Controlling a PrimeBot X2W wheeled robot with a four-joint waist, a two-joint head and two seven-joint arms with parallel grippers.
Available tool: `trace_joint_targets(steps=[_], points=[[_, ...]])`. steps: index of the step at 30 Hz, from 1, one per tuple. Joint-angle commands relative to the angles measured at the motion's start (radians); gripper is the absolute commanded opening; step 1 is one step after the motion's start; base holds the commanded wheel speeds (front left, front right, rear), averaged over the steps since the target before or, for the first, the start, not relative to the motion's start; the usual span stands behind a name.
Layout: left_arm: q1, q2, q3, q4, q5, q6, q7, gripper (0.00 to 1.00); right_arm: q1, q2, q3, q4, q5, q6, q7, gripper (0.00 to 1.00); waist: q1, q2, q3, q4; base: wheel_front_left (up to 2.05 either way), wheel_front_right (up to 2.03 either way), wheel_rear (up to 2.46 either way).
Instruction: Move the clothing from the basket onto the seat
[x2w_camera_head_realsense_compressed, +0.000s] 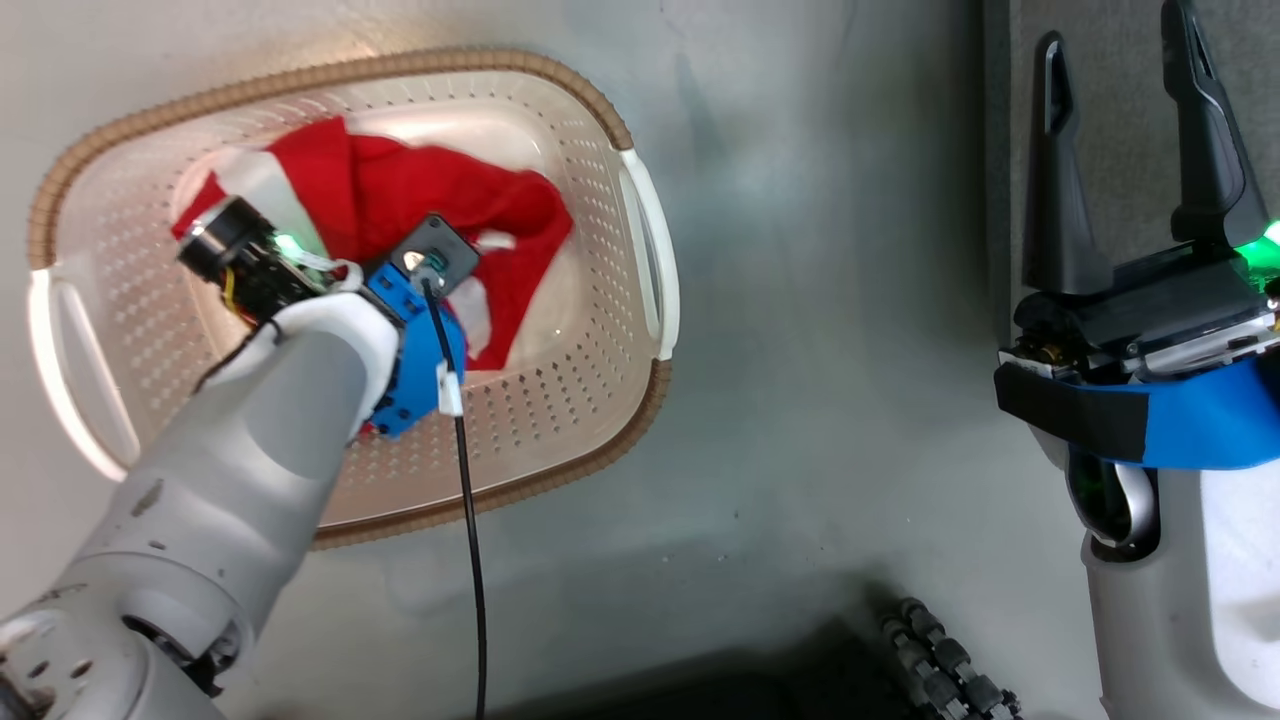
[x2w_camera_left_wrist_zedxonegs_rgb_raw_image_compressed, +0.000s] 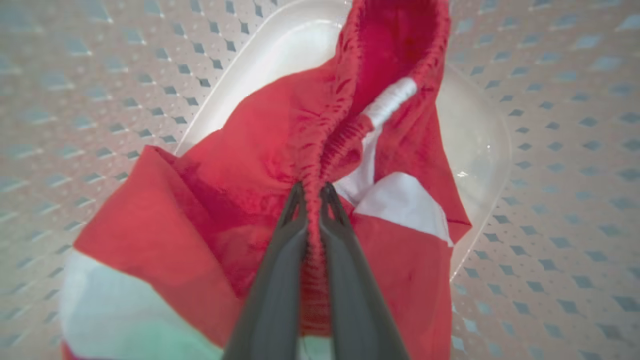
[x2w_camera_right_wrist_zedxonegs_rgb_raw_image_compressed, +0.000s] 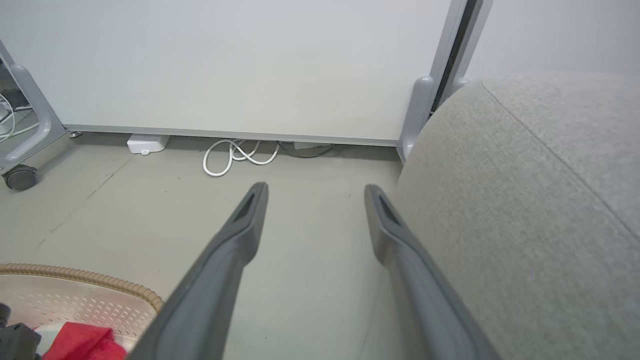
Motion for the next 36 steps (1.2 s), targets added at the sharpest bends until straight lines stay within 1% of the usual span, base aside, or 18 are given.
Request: trace_joint_targets(steps=[1, 5, 9, 12, 16, 21, 26, 36], points=[[0.009, -0.007, -0.003, -0.008, -0.007, -0.007, -0.026, 0.0, -0.011, 0.002, -0.001, 0.005, 0.002, 0.0, -0.004, 1.0, 0.0, 0.0, -0.024, 0.013, 0.0, 0.0, 0.0], [0.027, -0.031, 0.014, -0.022, -0.043, -0.008, -0.106, 0.0, -0.011, 0.002, 0.002, 0.022, -0.004, 0.0, -0.004, 1.0, 0.0, 0.0, -0.077, 0.036, 0.0, 0.0, 0.0], [0.044, -0.05, 0.009, -0.05, -0.065, -0.006, -0.158, 0.0, 0.002, 0.002, 0.008, 0.046, -0.011, 0.0, -0.004, 1.0, 0.0, 0.0, -0.144, 0.061, 0.0, 0.0, 0.0], [0.058, -0.055, 0.016, -0.073, -0.083, -0.006, -0.18, 0.0, 0.021, 0.001, 0.008, 0.066, -0.021, 0.0, -0.004, 1.0, 0.0, 0.0, -0.198, 0.082, 0.0, 0.0, 0.0], [0.07, -0.058, 0.048, -0.121, -0.105, -0.003, -0.189, 0.0, 0.046, 0.001, 0.003, 0.091, -0.029, 0.0, -0.004, 1.0, 0.0, 0.0, -0.278, 0.109, 0.0, 0.0, 0.0], [0.106, -0.014, 0.116, -0.254, -0.091, 0.031, -0.19, 0.0, 0.079, 0.001, -0.002, 0.12, -0.033, 0.0, -0.004, 1.0, 0.0, 0.0, -0.383, 0.131, 0.0, 0.0, 0.0], [0.159, 0.019, 0.203, -0.38, -0.075, 0.067, -0.19, 0.0, 0.119, 0.001, -0.012, 0.146, -0.03, 0.0, -0.004, 1.0, 0.0, 0.0, -0.491, 0.148, 0.0, 0.0, 0.0], [0.264, 0.055, 0.347, -0.553, -0.03, 0.096, -0.19, 0.0, 0.201, 0.001, -0.011, 0.188, -0.009, 0.0, -0.004, 1.0, 0.0, 0.0, -0.671, 0.157, 0.0, 0.0, 0.0]])
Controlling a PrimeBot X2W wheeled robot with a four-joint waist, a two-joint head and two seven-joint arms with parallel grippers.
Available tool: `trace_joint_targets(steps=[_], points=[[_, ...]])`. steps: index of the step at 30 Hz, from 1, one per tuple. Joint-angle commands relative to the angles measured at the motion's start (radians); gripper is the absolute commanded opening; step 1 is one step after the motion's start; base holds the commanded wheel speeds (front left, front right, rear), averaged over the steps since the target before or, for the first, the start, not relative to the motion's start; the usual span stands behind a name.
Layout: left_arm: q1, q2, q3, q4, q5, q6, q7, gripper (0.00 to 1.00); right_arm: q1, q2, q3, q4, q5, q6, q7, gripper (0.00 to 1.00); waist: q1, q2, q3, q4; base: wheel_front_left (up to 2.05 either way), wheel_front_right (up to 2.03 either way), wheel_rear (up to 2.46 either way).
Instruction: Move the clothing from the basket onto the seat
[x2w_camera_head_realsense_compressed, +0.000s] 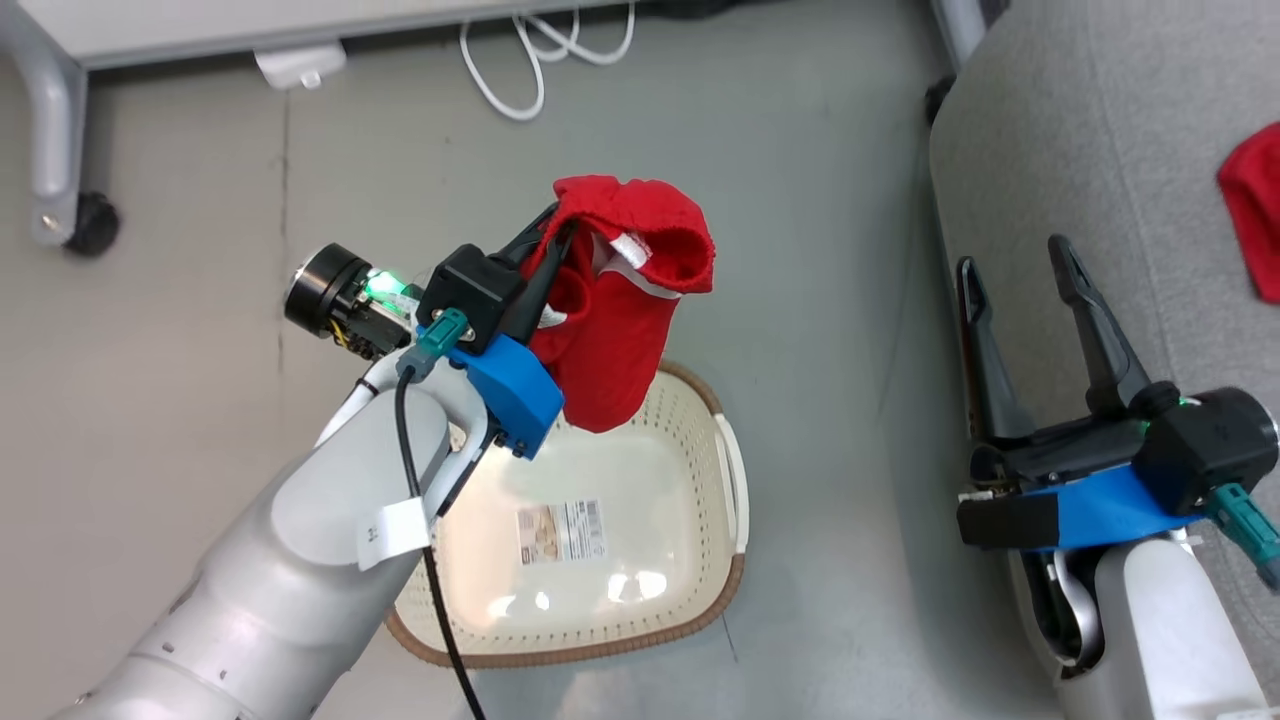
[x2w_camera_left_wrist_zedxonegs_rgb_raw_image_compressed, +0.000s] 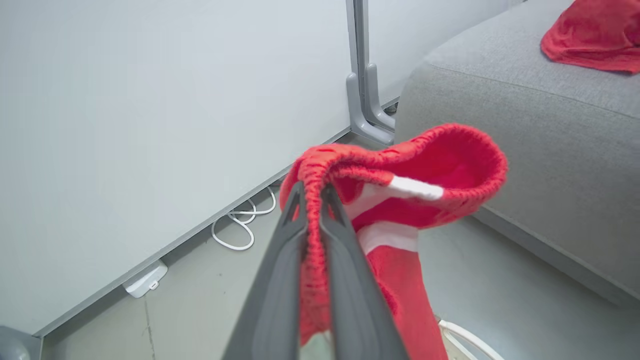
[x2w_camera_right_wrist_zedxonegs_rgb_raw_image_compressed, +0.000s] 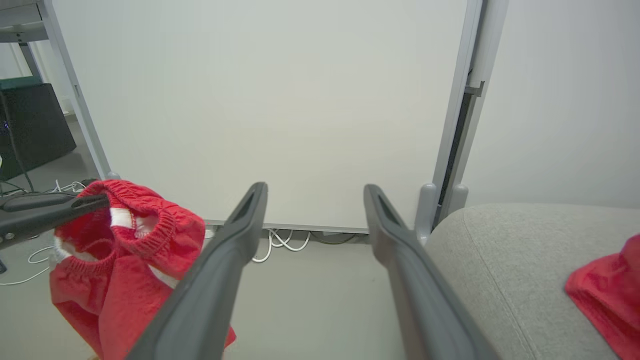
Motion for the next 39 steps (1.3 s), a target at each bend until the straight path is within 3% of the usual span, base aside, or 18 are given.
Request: trace_joint_targets(steps=[1, 13, 26, 39], points=[[0.032, 0.009, 0.021, -0.019, 0.005, 0.007, -0.005, 0.0, 0.022, 0.001, 0.001, 0.007, 0.012, 0.0, -0.004, 1.0, 0.0002, -0.0001, -0.073, 0.006, 0.0, 0.0, 0.0], [0.135, 0.01, 0.087, -0.135, 0.046, -0.002, -0.005, 0.0, 0.159, 0.001, -0.009, 0.041, 0.032, 0.0, -0.004, 1.0, 0.0002, -0.0001, -0.25, 0.024, 0.0, 0.0, 0.0], [0.174, 0.014, 0.085, -0.205, 0.052, -0.003, -0.004, 0.0, 0.21, 0.001, 0.009, 0.057, 0.016, 0.0, -0.004, 1.0, 0.0002, -0.0001, -0.316, 0.058, 0.0, 0.0, 0.0], [0.154, 0.0, 0.062, -0.221, 0.051, -0.005, 0.001, 0.0, 0.064, -0.085, 0.238, 0.128, -0.003, 0.0, -0.004, 1.0, 0.0002, -0.0001, -0.302, 0.084, 0.0, 0.0, 0.0]])
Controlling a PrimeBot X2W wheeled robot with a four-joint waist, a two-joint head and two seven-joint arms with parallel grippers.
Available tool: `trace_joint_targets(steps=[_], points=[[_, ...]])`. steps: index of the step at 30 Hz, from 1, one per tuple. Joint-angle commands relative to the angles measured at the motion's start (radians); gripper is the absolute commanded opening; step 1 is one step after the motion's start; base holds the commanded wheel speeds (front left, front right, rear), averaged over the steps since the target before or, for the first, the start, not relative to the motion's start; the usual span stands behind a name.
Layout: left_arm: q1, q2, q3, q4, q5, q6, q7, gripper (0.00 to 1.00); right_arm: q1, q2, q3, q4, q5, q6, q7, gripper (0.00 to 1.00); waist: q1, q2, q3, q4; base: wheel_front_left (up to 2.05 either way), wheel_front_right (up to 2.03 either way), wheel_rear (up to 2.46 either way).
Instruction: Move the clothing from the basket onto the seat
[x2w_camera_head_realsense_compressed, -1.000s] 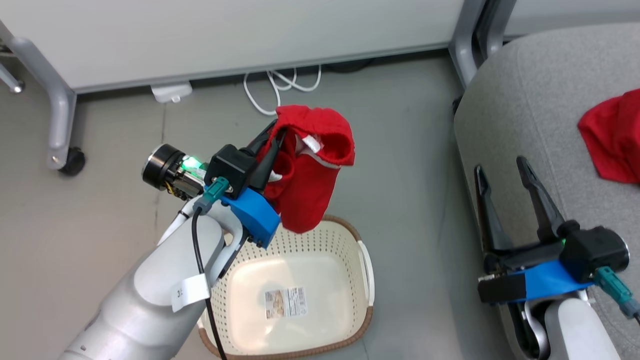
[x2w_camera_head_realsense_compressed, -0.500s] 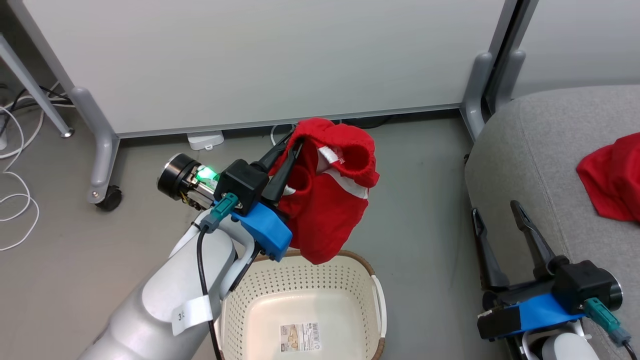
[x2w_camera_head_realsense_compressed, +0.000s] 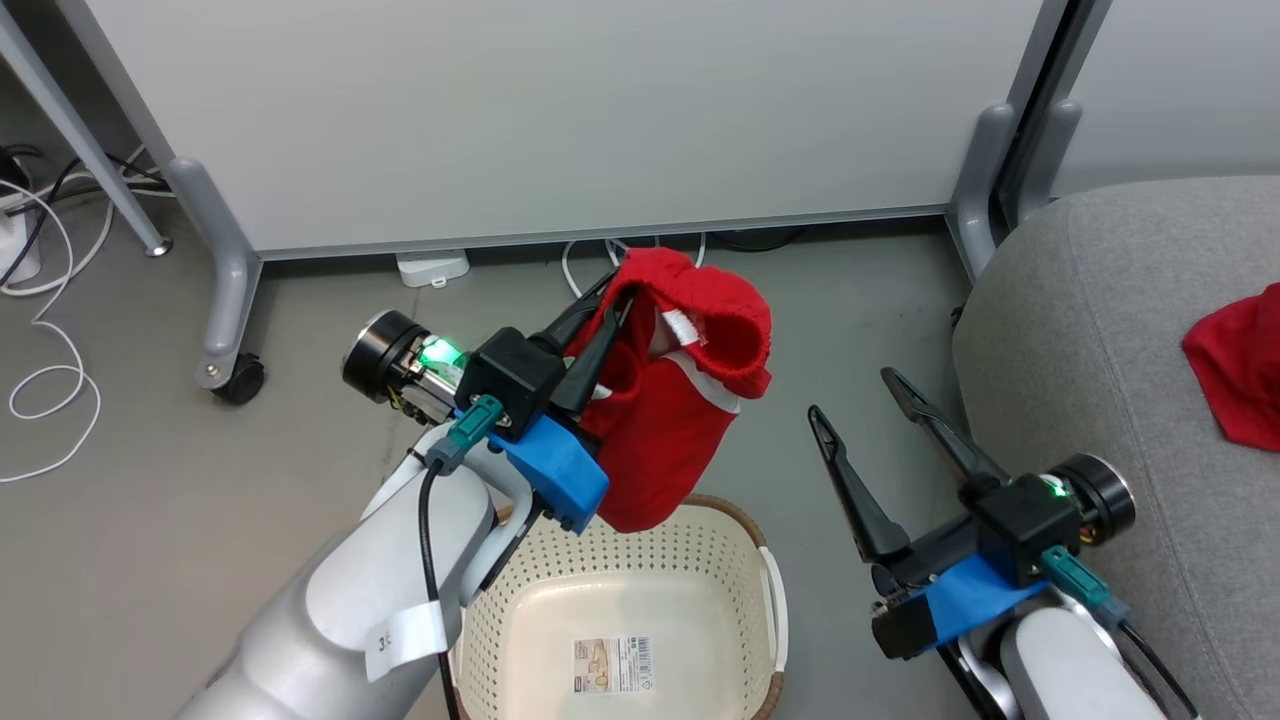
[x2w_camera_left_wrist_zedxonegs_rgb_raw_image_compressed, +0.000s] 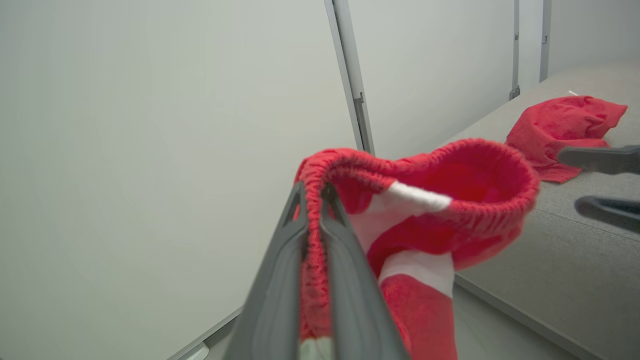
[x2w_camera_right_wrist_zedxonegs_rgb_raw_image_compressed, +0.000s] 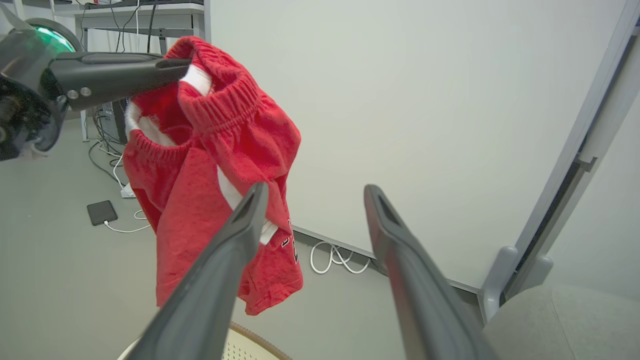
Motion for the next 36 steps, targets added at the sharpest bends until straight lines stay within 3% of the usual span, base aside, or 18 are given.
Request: trace_joint_targets(steps=[1, 8, 17, 18, 19, 33, 34, 36], points=[[-0.015, -0.004, 0.0, -0.005, 0.004, -0.003, -0.001, 0.0, -0.027, -0.009, 0.015, 0.012, -0.002, 0.0, -0.004, 1.0, 0.0, -0.0001, 0.005, 0.006, 0.0, 0.0, 0.0], [-0.035, -0.03, -0.025, -0.013, 0.012, -0.011, -0.001, 0.0, -0.157, -0.037, 0.118, 0.117, -0.031, 0.0, -0.004, 1.0, 0.0, -0.0001, 0.026, 0.029, 0.0, 0.0, 0.0], [-0.044, -0.049, -0.052, -0.032, 0.022, -0.017, -0.003, 0.0, -0.272, -0.003, 0.155, 0.223, -0.063, 0.0, -0.004, 1.0, 0.0, -0.0001, 0.049, 0.043, 0.0, 0.0, 0.0], [-0.046, -0.05, -0.053, -0.033, 0.022, -0.018, -0.003, 0.0, -0.279, 0.0, 0.155, 0.234, -0.062, 0.0, -0.004, 0.4, 0.0, -0.0001, 0.05, 0.044, 0.0, 0.0, 0.0], [-0.047, -0.05, -0.053, -0.034, 0.022, -0.019, -0.003, 0.0, -0.285, 0.006, 0.152, 0.24, -0.057, 0.0, -0.004, 0.0, 0.0, -0.0001, 0.05, 0.044, 0.0, 0.0, 0.0], [-0.041, -0.042, -0.051, -0.026, 0.009, -0.01, -0.005, 0.0, -0.285, 0.018, 0.147, 0.25, -0.03, 0.0, -0.004, 0.0, 0.0, -0.0001, 0.049, 0.029, 0.0, 0.0, 0.0], [-0.039, -0.044, -0.046, -0.028, 0.006, -0.009, -0.006, 1.0, -0.284, 0.018, 0.146, 0.249, -0.028, 0.0, -0.004, 0.0, 0.0, -0.0001, 0.049, 0.029, 0.0, 0.0, 0.0], [-0.035, -0.047, -0.048, -0.028, 0.002, -0.012, -0.005, 1.0, -0.282, 0.019, 0.138, 0.246, -0.026, 0.0, -0.004, 0.0, 0.0, -0.0001, 0.049, 0.028, 0.0, 0.0, 0.0]])
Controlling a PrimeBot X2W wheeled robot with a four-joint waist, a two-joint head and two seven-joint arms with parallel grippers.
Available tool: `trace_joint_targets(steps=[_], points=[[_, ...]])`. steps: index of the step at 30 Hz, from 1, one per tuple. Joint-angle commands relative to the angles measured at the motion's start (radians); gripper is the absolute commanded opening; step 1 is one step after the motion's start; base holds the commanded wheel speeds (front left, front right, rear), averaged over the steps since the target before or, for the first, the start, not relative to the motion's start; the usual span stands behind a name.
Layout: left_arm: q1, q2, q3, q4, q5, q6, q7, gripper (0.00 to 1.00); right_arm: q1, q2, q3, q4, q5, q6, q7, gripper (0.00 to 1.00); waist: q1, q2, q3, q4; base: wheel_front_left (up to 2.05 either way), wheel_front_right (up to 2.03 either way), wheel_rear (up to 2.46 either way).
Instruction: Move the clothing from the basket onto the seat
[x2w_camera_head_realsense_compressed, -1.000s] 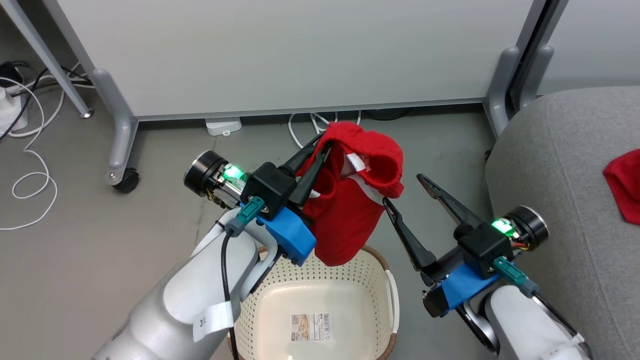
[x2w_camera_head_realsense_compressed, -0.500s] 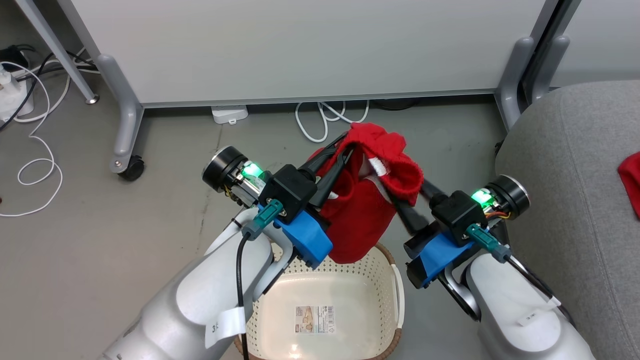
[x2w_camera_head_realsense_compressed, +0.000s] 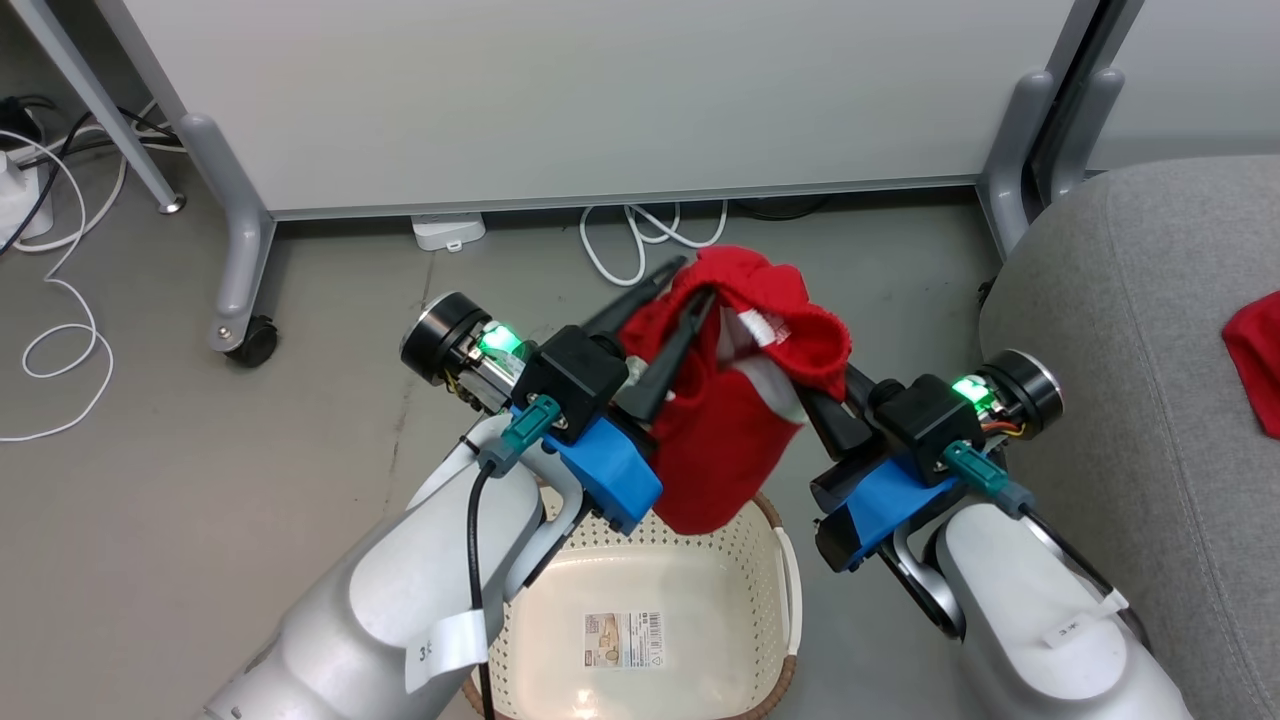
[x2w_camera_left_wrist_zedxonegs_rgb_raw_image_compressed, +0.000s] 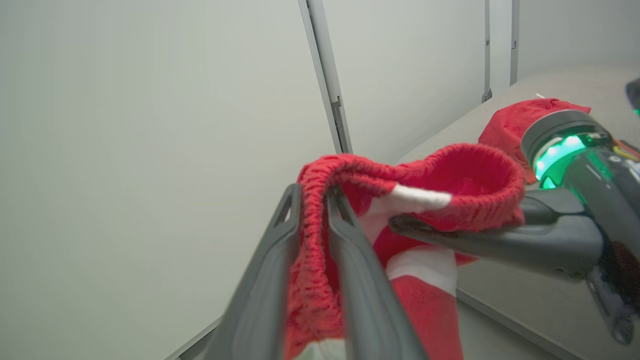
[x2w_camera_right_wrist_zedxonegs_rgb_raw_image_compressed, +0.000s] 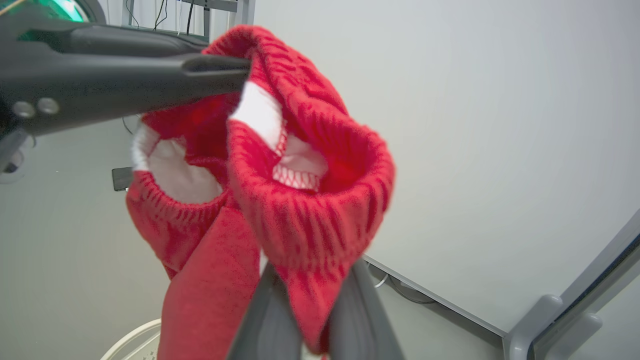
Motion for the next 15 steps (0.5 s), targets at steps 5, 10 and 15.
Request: trace_joint_targets(steps=[5, 10, 15], points=[[-0.001, 0.001, 0.002, -0.001, -0.002, 0.0, -0.004, 1.0, 0.007, 0.006, -0.025, -0.013, 0.009, 0.0, -0.004, 0.0, -0.0001, 0.0, 0.002, 0.001, 0.0, 0.0, 0.0], [0.0, 0.004, 0.004, -0.002, 0.001, 0.003, -0.005, 1.0, 0.023, 0.006, -0.043, -0.019, 0.014, 0.0, -0.004, 0.0, -0.0001, 0.0, 0.003, -0.003, 0.0, 0.0, 0.0], [0.007, 0.011, 0.007, -0.011, 0.002, 0.005, -0.005, 1.0, 0.029, 0.01, -0.075, -0.027, 0.016, 0.0, -0.004, 0.0, -0.0001, 0.0, 0.013, -0.021, 0.0, 0.0, 0.0]])
